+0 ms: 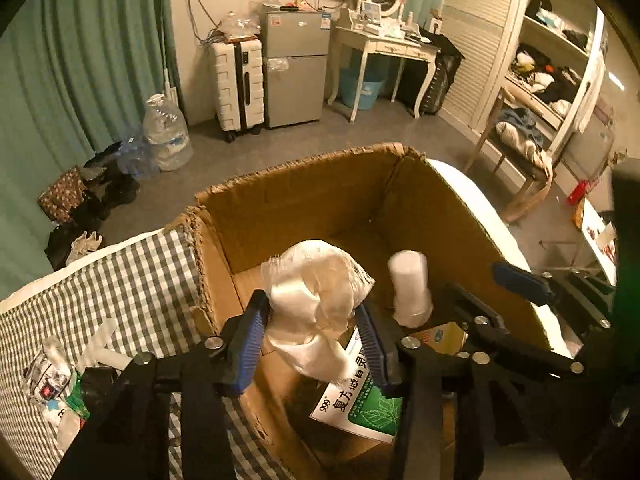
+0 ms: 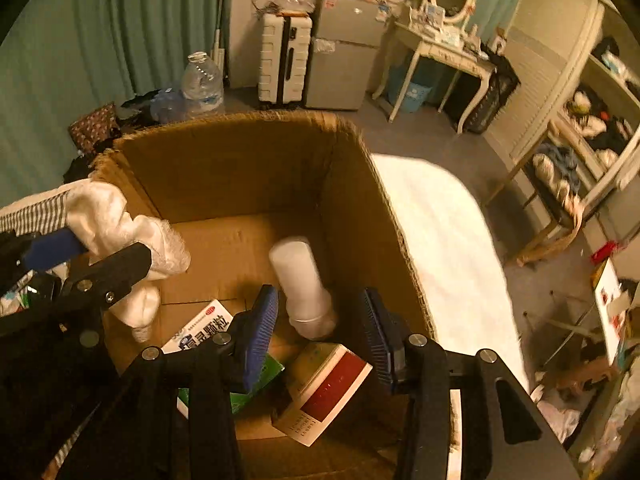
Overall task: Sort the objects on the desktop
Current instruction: 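Open both tools to drop the cloth and bottle into the box, then move both tools back over the pile on the bed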
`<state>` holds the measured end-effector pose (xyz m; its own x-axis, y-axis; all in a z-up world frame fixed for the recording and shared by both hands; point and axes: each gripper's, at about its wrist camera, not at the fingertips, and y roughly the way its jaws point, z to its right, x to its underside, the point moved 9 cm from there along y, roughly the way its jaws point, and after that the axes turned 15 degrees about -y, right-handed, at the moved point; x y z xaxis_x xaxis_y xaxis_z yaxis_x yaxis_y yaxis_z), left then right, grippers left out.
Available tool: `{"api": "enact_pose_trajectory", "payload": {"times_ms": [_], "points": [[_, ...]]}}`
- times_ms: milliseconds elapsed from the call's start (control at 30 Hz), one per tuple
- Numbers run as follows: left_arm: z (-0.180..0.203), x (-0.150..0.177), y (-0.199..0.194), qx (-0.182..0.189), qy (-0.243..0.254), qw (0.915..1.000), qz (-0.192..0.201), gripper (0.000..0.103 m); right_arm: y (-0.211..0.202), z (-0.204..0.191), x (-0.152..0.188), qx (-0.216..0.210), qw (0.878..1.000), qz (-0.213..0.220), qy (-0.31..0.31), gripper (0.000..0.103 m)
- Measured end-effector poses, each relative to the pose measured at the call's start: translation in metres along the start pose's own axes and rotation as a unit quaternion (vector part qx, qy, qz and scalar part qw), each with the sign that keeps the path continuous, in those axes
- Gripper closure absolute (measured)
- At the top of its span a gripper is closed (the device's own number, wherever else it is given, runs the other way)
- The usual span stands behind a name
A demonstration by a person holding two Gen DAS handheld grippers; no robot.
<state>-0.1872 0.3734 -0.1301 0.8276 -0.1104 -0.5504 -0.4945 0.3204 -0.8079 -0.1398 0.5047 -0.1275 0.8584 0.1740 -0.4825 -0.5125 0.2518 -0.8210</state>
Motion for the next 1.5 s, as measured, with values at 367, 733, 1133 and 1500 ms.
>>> {"api": "enact_pose_trajectory", "payload": {"times_ms": [367,733,1133,1500], "points": [[0.002,-0.039,-0.057,0.017,-0.017,0.9979,0.060,0.027,-0.057,0.003,-0.014,0.029,0.999,0.042,-0.005,0.046],[-0.023,-0.067,-0.123,0.002,-0.046,0.9902,0.132,0.008,-0.091,-0.005,-0.036,0.029,0.998,0.050,0.034,0.039],[-0.083,-0.070,-0.166,-0.042,-0.046,0.9835,0.170,0.000,-0.148,-0.030,-0.063,0.010,0.991,0.123,0.042,0.014],[-0.175,-0.063,-0.192,-0.106,-0.058,0.9748,0.188,0.000,-0.182,-0.087,-0.087,0.024,0.978,0.198,-0.052,0.004]]}}
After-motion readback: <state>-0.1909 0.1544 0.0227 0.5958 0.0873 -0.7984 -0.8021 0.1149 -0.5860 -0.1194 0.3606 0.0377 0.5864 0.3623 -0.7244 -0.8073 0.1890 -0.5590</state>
